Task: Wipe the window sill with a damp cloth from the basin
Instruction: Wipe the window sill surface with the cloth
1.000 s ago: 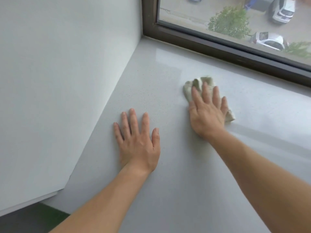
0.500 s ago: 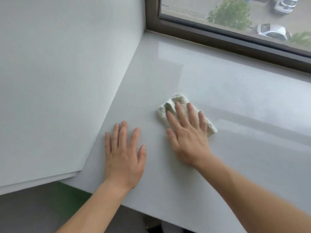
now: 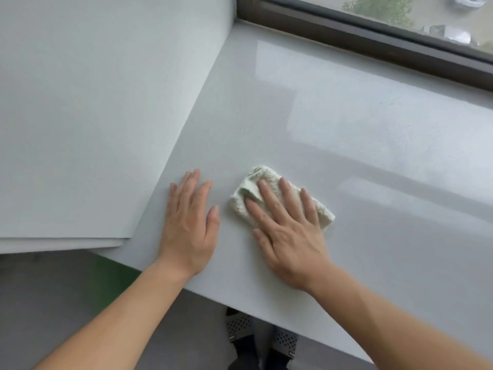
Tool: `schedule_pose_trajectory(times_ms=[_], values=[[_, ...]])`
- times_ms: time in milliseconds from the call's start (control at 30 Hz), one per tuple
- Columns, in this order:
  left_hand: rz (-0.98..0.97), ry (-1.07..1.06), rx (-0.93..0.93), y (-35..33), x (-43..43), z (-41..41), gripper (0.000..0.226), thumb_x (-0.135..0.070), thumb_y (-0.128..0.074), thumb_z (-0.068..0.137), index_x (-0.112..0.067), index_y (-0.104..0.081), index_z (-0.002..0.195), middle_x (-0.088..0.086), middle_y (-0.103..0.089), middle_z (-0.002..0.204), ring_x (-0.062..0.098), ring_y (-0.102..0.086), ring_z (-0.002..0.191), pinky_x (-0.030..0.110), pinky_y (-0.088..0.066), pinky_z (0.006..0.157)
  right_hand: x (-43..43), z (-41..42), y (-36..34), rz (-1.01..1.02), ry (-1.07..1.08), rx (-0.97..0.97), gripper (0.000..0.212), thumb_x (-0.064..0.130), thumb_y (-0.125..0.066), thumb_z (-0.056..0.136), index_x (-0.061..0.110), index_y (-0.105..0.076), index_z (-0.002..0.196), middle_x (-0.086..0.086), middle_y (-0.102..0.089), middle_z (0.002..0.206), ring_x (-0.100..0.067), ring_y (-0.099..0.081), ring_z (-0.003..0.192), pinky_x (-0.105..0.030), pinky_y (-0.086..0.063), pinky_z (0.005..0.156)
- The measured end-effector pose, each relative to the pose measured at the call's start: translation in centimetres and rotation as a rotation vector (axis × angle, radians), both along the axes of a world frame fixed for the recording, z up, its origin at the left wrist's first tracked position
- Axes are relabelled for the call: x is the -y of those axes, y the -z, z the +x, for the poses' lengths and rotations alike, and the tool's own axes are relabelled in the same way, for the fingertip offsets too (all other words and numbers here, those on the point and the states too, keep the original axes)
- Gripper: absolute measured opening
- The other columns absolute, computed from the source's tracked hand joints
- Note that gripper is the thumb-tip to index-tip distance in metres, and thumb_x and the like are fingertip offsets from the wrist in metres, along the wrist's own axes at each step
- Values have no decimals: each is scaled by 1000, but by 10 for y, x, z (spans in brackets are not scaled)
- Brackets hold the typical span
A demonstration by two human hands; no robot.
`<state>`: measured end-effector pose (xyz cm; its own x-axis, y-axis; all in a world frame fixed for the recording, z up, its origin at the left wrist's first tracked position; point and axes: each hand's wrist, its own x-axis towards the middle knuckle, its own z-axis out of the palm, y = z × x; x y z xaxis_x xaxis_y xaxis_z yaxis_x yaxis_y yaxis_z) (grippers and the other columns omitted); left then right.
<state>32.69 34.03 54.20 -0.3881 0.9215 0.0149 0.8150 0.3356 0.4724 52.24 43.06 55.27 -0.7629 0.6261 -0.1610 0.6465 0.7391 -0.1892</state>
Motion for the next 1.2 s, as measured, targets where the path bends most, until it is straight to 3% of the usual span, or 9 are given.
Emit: schedule_pose_trajectory(times_ms=[100,233,367,467,667,900,967,1100,1200], values=[[-30,-26,-95,-5,18,-3,49,-34,-29,100,-11,-47,139,15,-30,158,28,-16,150,48,-1,123,-29,16,3,7,5,14,52,50,-19,104,46,-15,156,13,3,168,-22,14,154,-50,7,122],[-174,-26,-180,-3,37,-1,60,-48,-19,100,-23,-31,153,9,-12,165,23,1,153,49,7,122,-43,-3,-2,-23,379,23,57,50,-18,102,41,-10,158,10,9,168,-22,19,153,-51,11,121],[-145,-24,-112,-3,39,-4,62,-52,-13,99,-28,-28,154,2,-6,166,16,6,153,47,6,122,36,-4,-5,-20,28,-7,58,52,-22,103,38,-17,158,6,3,169,-26,17,153,-55,5,122],[-136,-25,-98,-3,40,-3,63,-53,-10,99,-28,-29,154,2,-6,166,15,6,153,47,5,122,33,24,-3,-26,-177,23,55,53,-16,104,42,-15,158,11,3,168,-23,16,154,-54,5,122],[-118,-49,-54,-5,40,-3,69,-59,-9,96,-29,-31,153,1,-7,166,14,4,153,45,7,122,5,3,-3,-3,339,14,61,53,-21,100,39,-13,158,8,4,169,-24,15,154,-52,9,122],[-110,-37,45,-8,42,-6,72,-62,-3,94,-31,-33,152,-1,-6,167,10,8,152,43,12,121,95,10,1,14,-123,3,55,51,-19,104,40,-20,157,9,-3,168,-25,9,155,-54,-2,123],[-137,-18,-11,-7,44,-8,70,-59,-4,95,-31,-30,153,1,-4,167,13,9,152,45,12,121,76,29,3,51,-40,37,54,52,-15,104,43,-17,157,10,-2,168,-23,10,155,-53,0,123],[-196,-38,-141,-2,39,-4,64,-54,-12,96,-27,-27,152,6,-6,166,21,6,153,50,10,121,74,16,-2,-7,494,10,58,52,-15,101,42,-11,158,10,6,168,-23,18,153,-51,9,122],[-175,-45,-198,-5,36,3,62,-51,-15,97,-22,-33,149,8,-13,165,25,2,153,53,10,121,110,10,-2,16,306,16,58,52,-20,103,39,-13,159,6,3,169,-26,15,154,-55,2,123]])
